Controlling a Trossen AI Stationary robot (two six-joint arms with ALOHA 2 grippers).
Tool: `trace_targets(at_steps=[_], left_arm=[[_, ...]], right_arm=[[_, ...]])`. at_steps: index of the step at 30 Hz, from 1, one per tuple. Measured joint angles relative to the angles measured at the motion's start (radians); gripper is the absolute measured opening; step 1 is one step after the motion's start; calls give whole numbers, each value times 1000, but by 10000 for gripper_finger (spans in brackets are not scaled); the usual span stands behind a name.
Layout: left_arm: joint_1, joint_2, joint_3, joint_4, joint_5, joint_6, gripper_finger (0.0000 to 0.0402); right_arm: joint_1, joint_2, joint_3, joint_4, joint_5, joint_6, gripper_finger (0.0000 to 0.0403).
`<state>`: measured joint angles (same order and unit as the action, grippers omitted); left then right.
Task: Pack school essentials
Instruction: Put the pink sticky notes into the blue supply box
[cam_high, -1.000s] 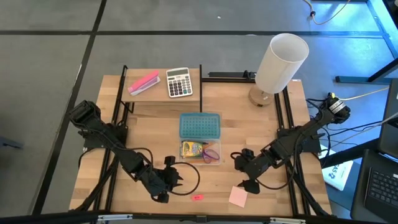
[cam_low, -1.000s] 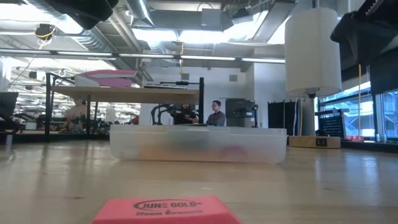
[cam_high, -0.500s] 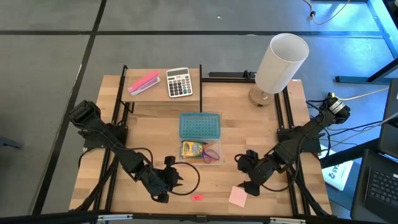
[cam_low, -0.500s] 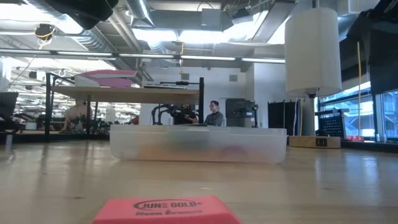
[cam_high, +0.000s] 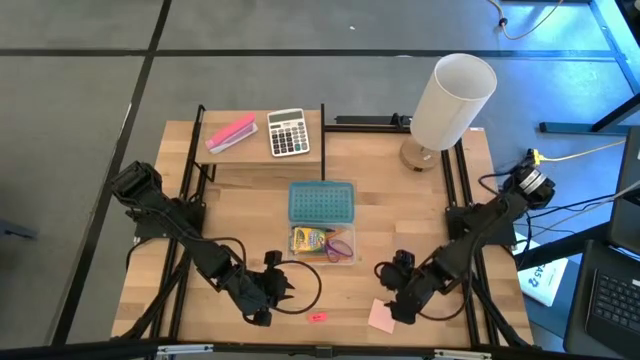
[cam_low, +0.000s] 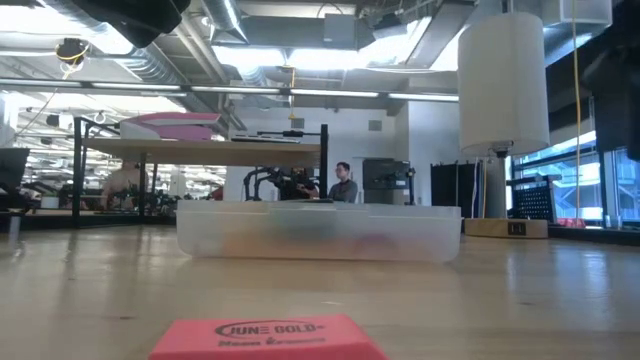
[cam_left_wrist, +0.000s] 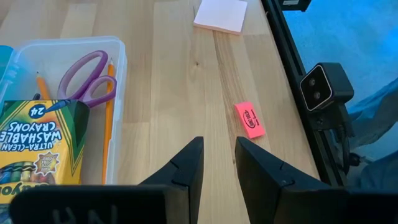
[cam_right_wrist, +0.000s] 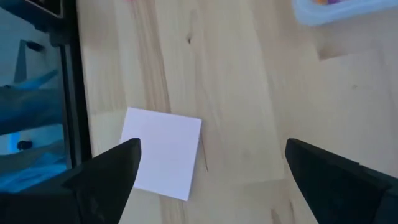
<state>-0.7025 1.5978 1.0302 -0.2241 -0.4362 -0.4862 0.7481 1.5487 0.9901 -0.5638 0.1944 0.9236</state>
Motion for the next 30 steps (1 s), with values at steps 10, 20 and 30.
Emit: trace_targets(at_steps=[10,20,30], left_arm=[[0,0,0,0,0,0,86],[0,0,0,0,0,0,86],[0,0,0,0,0,0,86]], right_arm=[[71,119,31,68,25,13,400],[96,235,94,85,71,97,400],[123,290,126,74,73,151,400]])
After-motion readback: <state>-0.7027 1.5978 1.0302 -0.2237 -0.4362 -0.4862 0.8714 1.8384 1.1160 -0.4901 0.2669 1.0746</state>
